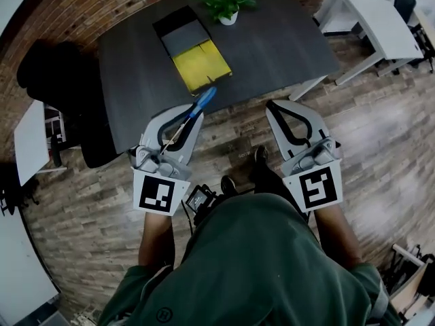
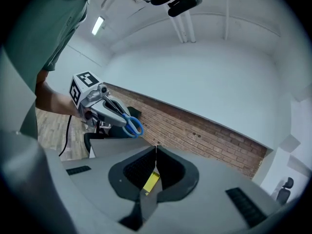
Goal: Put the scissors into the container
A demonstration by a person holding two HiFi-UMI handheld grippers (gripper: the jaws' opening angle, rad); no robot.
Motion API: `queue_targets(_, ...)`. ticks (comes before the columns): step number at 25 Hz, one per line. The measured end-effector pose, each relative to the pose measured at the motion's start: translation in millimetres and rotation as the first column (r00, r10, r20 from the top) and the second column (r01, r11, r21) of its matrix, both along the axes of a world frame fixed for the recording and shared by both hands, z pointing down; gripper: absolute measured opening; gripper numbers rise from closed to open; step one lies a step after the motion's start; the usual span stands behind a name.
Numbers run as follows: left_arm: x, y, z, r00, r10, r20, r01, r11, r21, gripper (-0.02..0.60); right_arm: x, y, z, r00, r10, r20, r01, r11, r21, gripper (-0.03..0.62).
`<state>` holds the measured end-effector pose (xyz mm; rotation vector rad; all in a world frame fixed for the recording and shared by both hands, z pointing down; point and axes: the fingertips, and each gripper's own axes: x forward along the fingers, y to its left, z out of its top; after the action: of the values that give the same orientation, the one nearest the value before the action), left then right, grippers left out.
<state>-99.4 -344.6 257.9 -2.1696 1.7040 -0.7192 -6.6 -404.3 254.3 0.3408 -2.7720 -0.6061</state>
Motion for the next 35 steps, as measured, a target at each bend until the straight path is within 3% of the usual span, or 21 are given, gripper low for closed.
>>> queue_targets(9, -20, -84, -1, 0.989, -0.143, 0.028, 0.144, 0.989, -0.022, 0.035, -37, -88, -1, 0.984, -0.176, 0.029, 0.177, 0.984, -0.017, 0.008)
queue_targets(17, -40, -113, 1, 0.968, -0.246, 0.042, 0.248, 0.967, -0.055, 0.035, -64, -124, 3, 0.96, -0.278, 0.041, 0.279, 0.959, -0.039, 0.008)
queue_targets(26, -85, -117, 13, 0.967, -0.253, 0.03, 0.255, 0.965, -0.059, 0.035, -111, -128, 12, 0.957, -0.288, 0.015, 0.289, 0.957, -0.037, 0.008)
queue_targets(35, -139, -125, 16, 0.979, -0.205, -0.004, 0.205, 0.978, -0.024, 0.035, -168, -131, 9, 0.968, -0.25, 0.001, 0.25, 0.968, -0.007, 0.008)
